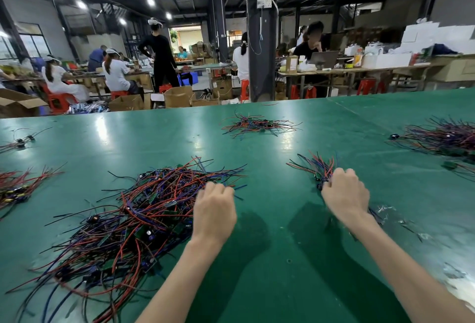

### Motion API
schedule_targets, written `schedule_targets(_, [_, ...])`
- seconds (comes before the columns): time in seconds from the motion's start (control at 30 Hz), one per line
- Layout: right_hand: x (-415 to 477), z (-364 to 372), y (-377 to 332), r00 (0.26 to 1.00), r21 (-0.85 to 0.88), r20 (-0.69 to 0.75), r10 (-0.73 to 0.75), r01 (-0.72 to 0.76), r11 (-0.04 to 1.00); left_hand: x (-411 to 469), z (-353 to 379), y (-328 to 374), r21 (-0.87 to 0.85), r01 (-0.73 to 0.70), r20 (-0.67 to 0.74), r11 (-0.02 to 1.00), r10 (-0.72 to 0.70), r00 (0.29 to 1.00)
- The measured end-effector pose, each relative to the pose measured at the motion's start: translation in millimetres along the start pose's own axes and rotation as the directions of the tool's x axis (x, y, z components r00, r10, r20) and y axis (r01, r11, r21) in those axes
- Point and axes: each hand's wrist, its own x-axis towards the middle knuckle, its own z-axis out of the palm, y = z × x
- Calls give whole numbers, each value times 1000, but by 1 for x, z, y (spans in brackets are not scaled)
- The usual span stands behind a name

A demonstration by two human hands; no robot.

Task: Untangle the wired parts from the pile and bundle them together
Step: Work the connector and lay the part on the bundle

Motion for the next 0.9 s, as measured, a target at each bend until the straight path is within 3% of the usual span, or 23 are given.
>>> schedule_targets(0.07, [-15,7,-15,989,8,-48,-142,143,990,6,-7,-12,147,178,-46,973,-173,984])
schedule_targets(0.17, [-37,20,-36,947,38,-2,-321,321,947,6,-12,-28,273,371,47,888,-397,916])
schedule_targets(0.27, [-51,34,-49,894,79,88,-440,434,897,2,-7,-33,363,321,180,875,-404,897])
schedule_targets(0.4, [-54,42,-54,842,70,141,-521,517,853,4,-7,-35,315,322,117,893,-373,920])
schedule_targets(0.57, [-52,44,-54,829,86,136,-542,535,840,6,-7,-38,371,303,210,878,-397,894])
schedule_targets(0.7, [-51,45,-56,826,95,146,-544,536,839,9,-11,-43,247,314,124,917,-351,928])
schedule_targets(0.83, [-49,46,-57,823,102,145,-550,540,835,12,-15,-39,-56,262,-76,963,-266,961])
schedule_targets(0.9, [-50,46,-58,821,103,148,-551,541,834,12,-16,-33,-182,206,-103,961,-227,968])
